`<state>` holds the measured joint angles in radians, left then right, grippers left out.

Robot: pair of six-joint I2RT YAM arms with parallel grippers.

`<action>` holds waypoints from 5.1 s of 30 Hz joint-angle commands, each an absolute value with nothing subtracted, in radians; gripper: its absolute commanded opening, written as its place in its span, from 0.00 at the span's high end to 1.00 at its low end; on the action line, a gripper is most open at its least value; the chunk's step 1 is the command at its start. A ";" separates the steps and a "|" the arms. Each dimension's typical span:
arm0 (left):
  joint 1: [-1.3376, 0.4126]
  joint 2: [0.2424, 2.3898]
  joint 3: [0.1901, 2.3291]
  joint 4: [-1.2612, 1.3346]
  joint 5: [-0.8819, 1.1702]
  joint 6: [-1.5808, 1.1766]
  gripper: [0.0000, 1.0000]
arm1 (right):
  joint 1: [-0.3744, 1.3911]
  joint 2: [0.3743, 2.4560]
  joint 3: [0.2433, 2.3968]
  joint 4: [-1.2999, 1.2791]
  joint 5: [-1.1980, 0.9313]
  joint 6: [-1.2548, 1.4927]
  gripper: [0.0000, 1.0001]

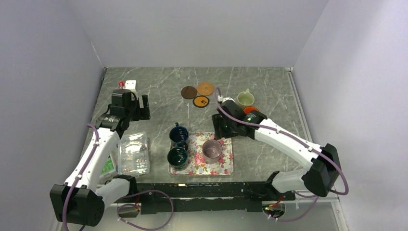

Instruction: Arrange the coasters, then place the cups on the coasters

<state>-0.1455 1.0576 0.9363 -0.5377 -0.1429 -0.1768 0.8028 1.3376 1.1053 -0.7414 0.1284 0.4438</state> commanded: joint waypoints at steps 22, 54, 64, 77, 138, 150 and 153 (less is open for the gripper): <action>-0.149 1.056 0.973 -0.523 -0.125 -0.180 0.06 | 0.953 1.365 0.954 -0.786 0.179 0.989 0.76; -0.149 1.046 0.974 -0.528 -0.158 -0.173 0.06 | 0.626 1.610 1.542 -0.667 0.089 -0.027 1.00; -0.149 1.043 0.974 -0.528 -0.156 -0.169 0.06 | 0.483 1.926 1.915 -0.701 -0.019 -0.123 1.00; -0.149 1.027 0.972 -0.525 -0.161 -0.169 0.06 | 0.434 2.218 2.265 -0.738 -0.037 -0.093 1.00; -0.153 1.035 0.971 -0.526 -0.185 -0.166 0.06 | 0.406 2.404 2.390 -0.596 0.008 -0.082 1.00; -0.153 1.036 0.971 -0.526 -0.183 -0.166 0.06 | 0.406 2.385 2.404 -0.578 0.004 -0.084 1.00; -0.153 1.036 0.971 -0.526 -0.183 -0.166 0.06 | 0.406 2.397 2.410 -0.578 0.011 -0.086 1.00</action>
